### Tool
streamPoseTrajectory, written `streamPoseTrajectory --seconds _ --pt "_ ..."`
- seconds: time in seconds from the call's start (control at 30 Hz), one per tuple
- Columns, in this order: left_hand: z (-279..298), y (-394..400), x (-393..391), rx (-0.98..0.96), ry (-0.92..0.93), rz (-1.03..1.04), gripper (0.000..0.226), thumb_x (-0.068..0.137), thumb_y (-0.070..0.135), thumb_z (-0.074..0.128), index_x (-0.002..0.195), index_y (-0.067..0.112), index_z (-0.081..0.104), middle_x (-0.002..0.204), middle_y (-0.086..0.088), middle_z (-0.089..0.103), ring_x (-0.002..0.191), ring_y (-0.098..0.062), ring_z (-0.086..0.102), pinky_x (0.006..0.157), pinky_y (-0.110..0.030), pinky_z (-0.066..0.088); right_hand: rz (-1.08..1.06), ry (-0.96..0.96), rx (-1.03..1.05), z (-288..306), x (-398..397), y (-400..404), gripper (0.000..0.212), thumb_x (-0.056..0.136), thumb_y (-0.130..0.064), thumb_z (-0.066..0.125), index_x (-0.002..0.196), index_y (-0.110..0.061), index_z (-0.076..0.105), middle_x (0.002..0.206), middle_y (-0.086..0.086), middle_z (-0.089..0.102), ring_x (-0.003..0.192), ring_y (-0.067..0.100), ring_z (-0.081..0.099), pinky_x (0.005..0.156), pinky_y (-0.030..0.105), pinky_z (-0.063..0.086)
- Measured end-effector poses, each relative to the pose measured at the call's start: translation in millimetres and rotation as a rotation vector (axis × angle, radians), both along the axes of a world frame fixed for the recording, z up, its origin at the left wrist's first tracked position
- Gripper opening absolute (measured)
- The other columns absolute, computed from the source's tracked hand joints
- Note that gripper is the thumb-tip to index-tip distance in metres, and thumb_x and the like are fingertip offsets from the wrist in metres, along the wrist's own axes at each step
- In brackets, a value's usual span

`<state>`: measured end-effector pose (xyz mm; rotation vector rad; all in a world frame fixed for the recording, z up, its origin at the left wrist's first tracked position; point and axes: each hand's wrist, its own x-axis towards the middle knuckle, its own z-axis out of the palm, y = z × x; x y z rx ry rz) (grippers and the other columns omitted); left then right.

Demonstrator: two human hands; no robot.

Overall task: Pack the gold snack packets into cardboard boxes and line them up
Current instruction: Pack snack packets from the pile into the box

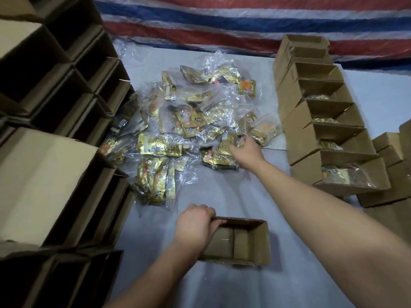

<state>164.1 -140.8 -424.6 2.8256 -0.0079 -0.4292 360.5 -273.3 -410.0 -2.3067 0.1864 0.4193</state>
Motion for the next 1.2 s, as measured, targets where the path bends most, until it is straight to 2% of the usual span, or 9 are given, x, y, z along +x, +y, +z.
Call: streamPoseTrajectory --seconds 0.23,0.33,0.47,0.57,0.67,0.8,0.93,1.07,1.2 --pt "-4 0 -1 0.025 -0.014 0.006 0.046 0.09 0.064 0.044 0.092 0.022 0.063 0.098 0.004 0.064 0.098 -0.021 0.052 0.071 -0.035 0.043 0.181 0.054 -0.236 -47 52 42 0.074 0.078 -0.048 0.076 0.13 -0.003 0.05 0.132 0.016 0.056 0.118 0.033 0.056 0.098 0.038 0.049" --pt "-4 -2 -4 0.008 -0.03 -0.01 0.063 0.081 0.077 0.035 0.094 0.023 0.065 0.096 0.005 0.064 0.096 -0.02 0.053 0.074 -0.035 0.046 0.234 0.08 -0.47 -63 55 48 0.108 0.07 -0.063 0.076 0.148 -0.003 0.031 0.15 0.017 0.041 0.137 0.035 0.04 0.112 0.042 0.037" --pt "5 -2 -7 -0.068 -0.028 0.055 0.083 0.071 0.086 0.019 0.109 0.027 0.062 0.106 0.008 0.065 0.103 -0.017 0.055 0.084 -0.034 0.048 0.22 0.093 -0.516 -79 60 48 0.122 0.069 -0.062 0.078 0.153 -0.001 0.013 0.154 0.018 0.034 0.141 0.036 0.034 0.112 0.042 0.037" --pt "12 2 -4 -0.15 0.004 0.125 0.073 0.079 0.082 0.029 0.117 0.028 0.061 0.115 0.01 0.063 0.109 -0.015 0.054 0.087 -0.03 0.046 0.244 0.171 -0.431 -78 67 48 0.118 0.074 -0.046 0.08 0.153 0.001 0.005 0.149 0.019 0.039 0.135 0.038 0.041 0.109 0.045 0.043" --pt "19 8 6 -0.326 0.014 0.279 0.064 0.088 0.072 0.034 0.121 0.026 0.062 0.121 0.01 0.064 0.113 -0.012 0.057 0.092 -0.03 0.046 0.186 0.207 -0.309 -70 66 39 0.105 0.075 -0.033 0.079 0.152 -0.003 0.015 0.134 0.016 0.052 0.117 0.035 0.055 0.093 0.041 0.052" --pt "26 17 37 -0.541 -0.026 0.483 0.047 0.094 0.061 0.036 0.096 0.024 0.063 0.103 0.008 0.068 0.094 -0.013 0.062 0.08 -0.03 0.046 0.179 0.163 -0.209 -66 54 15 0.083 0.08 -0.035 0.068 0.146 -0.005 0.03 0.136 0.016 0.052 0.118 0.034 0.054 0.084 0.035 0.048" --pt "23 11 81 -0.742 -0.01 0.559 0.039 0.096 0.053 0.042 0.077 0.023 0.057 0.075 0.011 0.06 0.079 -0.019 0.059 0.069 -0.031 0.046 0.047 0.219 0.114 -52 30 -5 0.075 0.076 -0.04 0.065 0.14 -0.013 0.037 0.127 0.006 0.054 0.107 0.023 0.057 0.076 0.03 0.045" --pt "15 -6 133 -1.105 0.341 0.845 0.055 0.085 0.071 0.049 0.107 0.021 0.055 0.108 -0.005 0.06 0.095 -0.024 0.062 0.091 -0.04 0.052 -0.162 0.282 0.364 -37 0 -13 0.064 0.07 -0.036 0.058 0.131 -0.02 0.047 0.124 0.009 0.062 0.107 0.028 0.062 0.08 0.033 0.049" --pt "21 -20 166 -1.448 0.691 0.829 0.079 0.068 0.085 0.052 0.091 0.012 0.073 0.099 -0.012 0.072 0.091 -0.029 0.07 0.09 -0.049 0.053 -0.157 0.222 0.493 -15 -41 -19 0.046 0.084 -0.022 0.06 0.128 -0.028 0.049 0.107 0.001 0.068 0.089 0.019 0.068 0.068 0.033 0.057"
